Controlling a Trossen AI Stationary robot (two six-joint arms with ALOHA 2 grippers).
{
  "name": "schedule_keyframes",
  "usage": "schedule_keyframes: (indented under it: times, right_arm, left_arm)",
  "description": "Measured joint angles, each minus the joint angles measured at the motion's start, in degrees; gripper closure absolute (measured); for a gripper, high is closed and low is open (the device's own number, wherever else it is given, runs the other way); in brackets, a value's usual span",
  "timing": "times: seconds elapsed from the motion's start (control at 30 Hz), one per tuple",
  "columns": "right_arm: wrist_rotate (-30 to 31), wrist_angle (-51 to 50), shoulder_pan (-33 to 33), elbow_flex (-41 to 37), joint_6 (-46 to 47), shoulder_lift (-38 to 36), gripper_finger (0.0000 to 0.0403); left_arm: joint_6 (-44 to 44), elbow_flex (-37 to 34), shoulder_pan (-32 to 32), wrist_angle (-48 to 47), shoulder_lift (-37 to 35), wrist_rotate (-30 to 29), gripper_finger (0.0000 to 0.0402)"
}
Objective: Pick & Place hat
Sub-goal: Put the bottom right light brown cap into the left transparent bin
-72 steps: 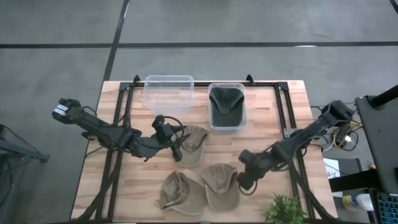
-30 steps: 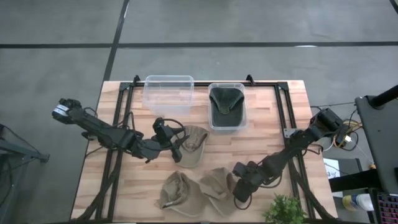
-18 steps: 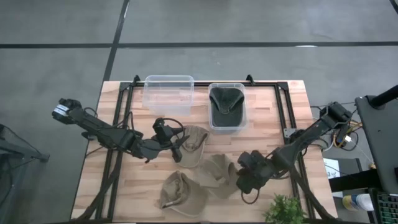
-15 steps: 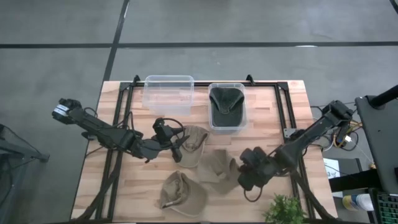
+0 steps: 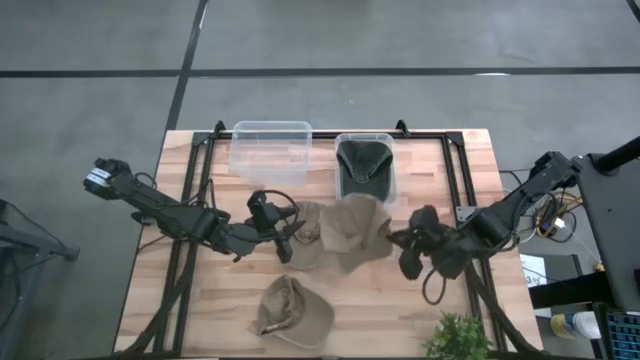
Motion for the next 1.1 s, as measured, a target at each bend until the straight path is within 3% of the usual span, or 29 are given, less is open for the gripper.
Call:
schedule_keyframes:
  times: [0.27, 0.53, 0.83, 1.1]
  right_arm:
    - [17.8, 0.2, 0.0, 0.0, -6.4, -3.5, 0.0391]
    - [30.5, 5.0, 0.0, -0.1, -14.5, -3.0, 0.039]
    - [34.4, 13.2, -0.1, -0.1, -23.7, -2.6, 0.039]
    - [34.9, 14.3, -0.2, -0.1, -24.0, -2.3, 0.039]
  left_arm:
    - [4.9, 0.0, 0.0, 1.6, 0.0, 2.4, 0.0241]
    - [19.7, -0.5, 0.0, 13.0, 1.6, 2.3, 0.0241]
    - [41.5, -0.5, 0.0, 27.5, 5.4, 2.5, 0.0241]
    - [46.2, -0.4, 1.1, 40.3, 8.0, 2.5, 0.0241]
